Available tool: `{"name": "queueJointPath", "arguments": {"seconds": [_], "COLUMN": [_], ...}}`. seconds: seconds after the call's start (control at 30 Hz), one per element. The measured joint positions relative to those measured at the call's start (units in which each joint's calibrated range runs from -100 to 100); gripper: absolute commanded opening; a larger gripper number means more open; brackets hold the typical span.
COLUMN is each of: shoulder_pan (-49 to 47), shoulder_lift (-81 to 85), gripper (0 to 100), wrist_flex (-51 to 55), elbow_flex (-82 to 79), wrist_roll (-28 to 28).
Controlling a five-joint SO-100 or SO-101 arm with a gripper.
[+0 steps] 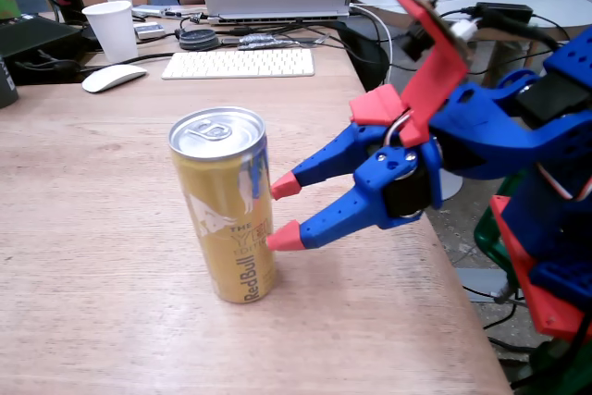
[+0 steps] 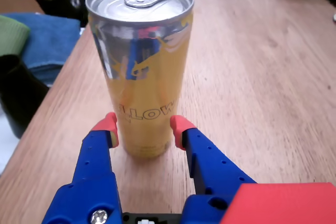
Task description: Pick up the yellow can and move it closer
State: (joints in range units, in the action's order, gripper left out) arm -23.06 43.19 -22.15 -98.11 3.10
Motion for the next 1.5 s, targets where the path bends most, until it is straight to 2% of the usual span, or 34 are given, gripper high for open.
{"name": "queueJointPath", "arguments": {"seconds": [0.23, 0.43, 0.6, 0.77, 0.9, 1.13, 1.33, 1.5], "shoulder_pan": [-0.28, -0.28, -0.09, 3.57, 5.73, 4.79, 4.32, 4.32], "shoulder_lift": [0.0, 0.0, 0.0, -3.72, -7.52, -9.17, -23.69, -26.72], "gripper": [24, 40, 46, 46, 46, 46, 46, 46], "wrist_flex": [0.0, 0.0, 0.0, -5.88, -12.34, -12.59, -12.59, -12.59], "elbow_flex": [0.0, 0.0, 0.0, 0.0, 0.09, 1.98, 14.79, 18.49], "wrist_roll": [0.83, 3.08, 2.0, -4.1, -4.54, -4.88, -4.79, -4.79]}}
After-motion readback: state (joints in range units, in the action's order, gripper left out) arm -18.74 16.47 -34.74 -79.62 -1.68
